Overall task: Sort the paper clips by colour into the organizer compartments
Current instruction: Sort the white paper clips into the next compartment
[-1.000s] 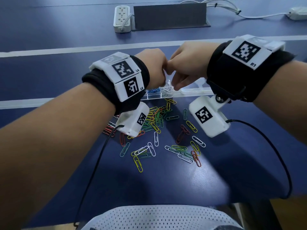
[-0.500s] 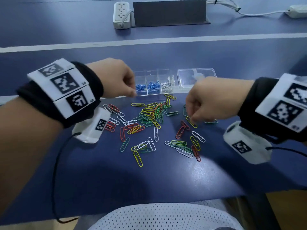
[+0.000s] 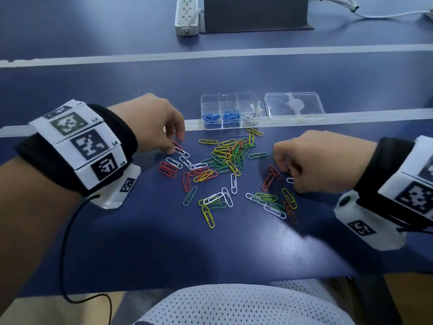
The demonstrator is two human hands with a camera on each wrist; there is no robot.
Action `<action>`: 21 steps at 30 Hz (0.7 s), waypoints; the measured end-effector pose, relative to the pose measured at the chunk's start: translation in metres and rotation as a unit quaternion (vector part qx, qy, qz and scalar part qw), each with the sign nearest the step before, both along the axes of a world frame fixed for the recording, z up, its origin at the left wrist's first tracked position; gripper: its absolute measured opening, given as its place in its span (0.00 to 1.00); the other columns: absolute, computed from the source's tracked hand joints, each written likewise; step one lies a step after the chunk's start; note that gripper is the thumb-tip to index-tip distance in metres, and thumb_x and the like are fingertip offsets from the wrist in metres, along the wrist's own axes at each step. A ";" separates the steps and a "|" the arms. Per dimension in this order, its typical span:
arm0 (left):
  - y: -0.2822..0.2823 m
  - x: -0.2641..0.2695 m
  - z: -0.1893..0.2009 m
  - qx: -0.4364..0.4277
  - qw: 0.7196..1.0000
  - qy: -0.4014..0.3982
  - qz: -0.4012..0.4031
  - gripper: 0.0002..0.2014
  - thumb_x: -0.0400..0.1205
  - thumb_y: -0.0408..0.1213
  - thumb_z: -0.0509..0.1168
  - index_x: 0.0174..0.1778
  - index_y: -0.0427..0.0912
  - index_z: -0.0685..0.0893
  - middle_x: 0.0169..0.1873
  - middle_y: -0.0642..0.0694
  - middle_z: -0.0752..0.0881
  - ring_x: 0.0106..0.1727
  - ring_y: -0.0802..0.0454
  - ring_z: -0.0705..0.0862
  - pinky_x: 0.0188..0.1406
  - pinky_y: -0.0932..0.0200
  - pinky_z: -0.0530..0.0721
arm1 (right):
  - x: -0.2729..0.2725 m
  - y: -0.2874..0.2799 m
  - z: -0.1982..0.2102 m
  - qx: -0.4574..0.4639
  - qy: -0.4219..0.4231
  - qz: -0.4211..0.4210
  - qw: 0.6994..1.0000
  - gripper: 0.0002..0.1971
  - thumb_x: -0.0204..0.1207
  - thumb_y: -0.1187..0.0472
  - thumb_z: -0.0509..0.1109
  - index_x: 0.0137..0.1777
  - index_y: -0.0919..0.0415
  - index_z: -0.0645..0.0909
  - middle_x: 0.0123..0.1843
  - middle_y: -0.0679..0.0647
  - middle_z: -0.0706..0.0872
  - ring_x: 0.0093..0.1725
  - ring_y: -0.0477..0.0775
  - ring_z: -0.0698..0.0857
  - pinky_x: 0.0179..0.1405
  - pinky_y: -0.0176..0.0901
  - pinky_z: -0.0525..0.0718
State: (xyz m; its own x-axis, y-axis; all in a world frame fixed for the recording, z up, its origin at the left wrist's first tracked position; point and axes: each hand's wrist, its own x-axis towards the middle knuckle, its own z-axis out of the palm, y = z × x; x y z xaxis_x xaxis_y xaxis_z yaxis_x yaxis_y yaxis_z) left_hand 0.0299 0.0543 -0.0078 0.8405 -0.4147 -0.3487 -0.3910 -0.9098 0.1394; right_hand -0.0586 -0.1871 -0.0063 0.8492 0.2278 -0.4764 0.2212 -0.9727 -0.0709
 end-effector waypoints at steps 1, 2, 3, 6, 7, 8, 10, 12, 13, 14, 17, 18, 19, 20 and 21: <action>0.002 -0.001 0.001 -0.005 1.000 -0.005 0.004 0.08 0.69 0.37 0.76 0.40 0.51 0.86 0.30 0.61 0.81 0.37 0.54 0.80 0.45 0.59 0.78 | 0.000 0.000 0.000 0.002 -0.002 0.000 1.000 0.12 0.64 0.59 0.71 0.40 0.47 0.70 0.31 0.44 0.77 0.36 0.52 0.76 0.37 0.42 0.76; 0.003 -0.001 0.001 -0.007 1.000 -0.011 0.008 0.08 0.69 0.37 0.76 0.39 0.51 0.85 0.29 0.62 0.80 0.37 0.53 0.80 0.43 0.61 0.76 | 0.001 0.001 0.000 0.008 -0.005 0.000 1.000 0.12 0.64 0.59 0.71 0.38 0.47 0.69 0.31 0.43 0.76 0.34 0.49 0.75 0.34 0.42 0.74; 0.005 -0.002 0.001 -0.009 1.000 -0.015 0.012 0.09 0.69 0.36 0.76 0.38 0.51 0.84 0.28 0.63 0.79 0.37 0.54 0.80 0.40 0.62 0.75 | 0.003 0.001 0.001 0.017 -0.008 0.000 1.000 0.12 0.65 0.60 0.70 0.37 0.47 0.68 0.30 0.43 0.75 0.32 0.45 0.73 0.32 0.40 0.72; 0.009 -0.005 -0.001 -0.015 1.000 -0.009 0.012 0.10 0.69 0.33 0.75 0.33 0.51 0.80 0.27 0.61 0.80 0.32 0.64 0.76 0.29 0.67 0.70 | 0.010 0.006 0.006 0.070 -0.037 0.002 0.997 0.09 0.67 0.60 0.68 0.39 0.46 0.71 0.28 0.43 0.73 0.29 0.38 0.70 0.29 0.32 0.68; 0.010 -0.005 -0.002 -0.017 1.000 -0.005 0.008 0.12 0.70 0.33 0.75 0.31 0.53 0.79 0.28 0.59 0.82 0.32 0.66 0.76 0.29 0.70 0.70 | 0.013 0.009 0.007 0.093 -0.052 0.006 0.994 0.07 0.68 0.60 0.67 0.39 0.46 0.74 0.27 0.43 0.73 0.29 0.40 0.71 0.29 0.33 0.68; 0.012 -0.005 -0.003 -0.019 1.000 0.000 0.006 0.12 0.70 0.33 0.74 0.31 0.53 0.79 0.29 0.57 0.84 0.32 0.67 0.76 0.30 0.70 0.70 | 0.016 0.013 0.007 0.114 -0.067 0.016 0.991 0.06 0.69 0.61 0.66 0.38 0.47 0.78 0.26 0.42 0.72 0.30 0.43 0.72 0.30 0.36 0.68; 0.014 -0.006 -0.004 -0.023 1.000 0.004 0.007 0.08 0.71 0.32 0.72 0.36 0.51 0.83 0.31 0.54 0.87 0.33 0.63 0.79 0.32 0.66 0.74 | 0.021 0.020 0.004 0.147 -0.088 0.054 0.984 0.09 0.70 0.63 0.65 0.40 0.51 0.86 0.29 0.42 0.73 0.32 0.45 0.73 0.34 0.35 0.67; 0.016 -0.008 -0.005 -0.024 1.000 -0.006 0.007 0.08 0.72 0.31 0.68 0.41 0.49 0.85 0.31 0.53 0.87 0.33 0.59 0.81 0.39 0.62 0.77 | 0.024 0.026 0.000 0.165 -0.087 0.102 0.977 0.11 0.71 0.64 0.65 0.42 0.52 0.89 0.35 0.44 0.73 0.33 0.42 0.72 0.35 0.34 0.65; 0.017 -0.009 -0.005 -0.028 1.000 -0.009 0.009 0.09 0.72 0.31 0.66 0.43 0.48 0.85 0.30 0.53 0.86 0.32 0.60 0.80 0.41 0.62 0.78 | 0.024 0.029 -0.002 0.169 -0.079 0.128 0.974 0.13 0.71 0.65 0.64 0.43 0.52 0.89 0.39 0.46 0.74 0.34 0.42 0.72 0.38 0.33 0.66; 0.018 -0.011 -0.004 -0.035 0.999 -0.010 0.013 0.10 0.72 0.31 0.65 0.44 0.49 0.84 0.29 0.54 0.85 0.32 0.61 0.79 0.42 0.61 0.78 | 0.024 0.032 -0.004 0.175 -0.069 0.154 0.970 0.14 0.70 0.66 0.64 0.44 0.51 0.90 0.43 0.46 0.75 0.36 0.42 0.72 0.41 0.33 0.69; 0.019 -0.015 -0.003 -0.059 0.998 -0.011 0.025 0.10 0.73 0.32 0.62 0.43 0.50 0.85 0.27 0.52 0.81 0.30 0.62 0.76 0.40 0.61 0.74 | 0.024 0.041 -0.006 0.190 -0.033 0.228 0.954 0.14 0.68 0.68 0.66 0.44 0.52 0.90 0.47 0.45 0.79 0.38 0.34 0.74 0.42 0.19 0.69; 0.019 -0.016 -0.003 -0.064 0.997 -0.013 0.027 0.10 0.73 0.32 0.62 0.41 0.49 0.86 0.28 0.51 0.81 0.31 0.61 0.76 0.40 0.62 0.73 | 0.025 0.044 -0.007 0.181 -0.022 0.250 0.951 0.12 0.68 0.67 0.68 0.45 0.53 0.90 0.48 0.45 0.83 0.38 0.33 0.74 0.42 0.18 0.69; 0.019 -0.016 -0.003 -0.067 0.997 -0.012 0.028 0.09 0.74 0.33 0.61 0.39 0.49 0.86 0.29 0.50 0.82 0.31 0.59 0.76 0.40 0.62 0.72 | 0.026 0.046 -0.009 0.165 -0.014 0.264 0.950 0.11 0.68 0.66 0.70 0.46 0.53 0.90 0.49 0.46 0.85 0.39 0.35 0.75 0.44 0.21 0.71; 0.018 -0.017 -0.003 -0.068 0.997 -0.011 0.028 0.09 0.74 0.33 0.61 0.37 0.48 0.86 0.31 0.49 0.83 0.32 0.57 0.77 0.41 0.62 0.72 | 0.027 0.048 -0.011 0.148 -0.009 0.267 0.952 0.11 0.68 0.65 0.70 0.47 0.53 0.89 0.49 0.47 0.86 0.40 0.38 0.75 0.46 0.28 0.75; 0.017 -0.017 -0.004 -0.068 0.997 -0.009 0.029 0.08 0.75 0.34 0.61 0.34 0.48 0.84 0.33 0.48 0.84 0.34 0.54 0.77 0.41 0.62 0.72 | 0.028 0.050 -0.012 0.139 -0.003 0.262 0.955 0.10 0.68 0.65 0.71 0.46 0.52 0.88 0.47 0.47 0.87 0.42 0.41 0.77 0.48 0.36 0.78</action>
State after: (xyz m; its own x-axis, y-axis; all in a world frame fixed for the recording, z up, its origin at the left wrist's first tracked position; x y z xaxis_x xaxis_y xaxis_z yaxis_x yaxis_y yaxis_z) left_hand 0.0126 0.0715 -0.0115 0.8697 -0.4082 -0.2775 -0.3420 -0.9037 0.2575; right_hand -0.0305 -0.1373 -0.0188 0.5867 0.7386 -0.3321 0.6730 -0.6728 -0.3073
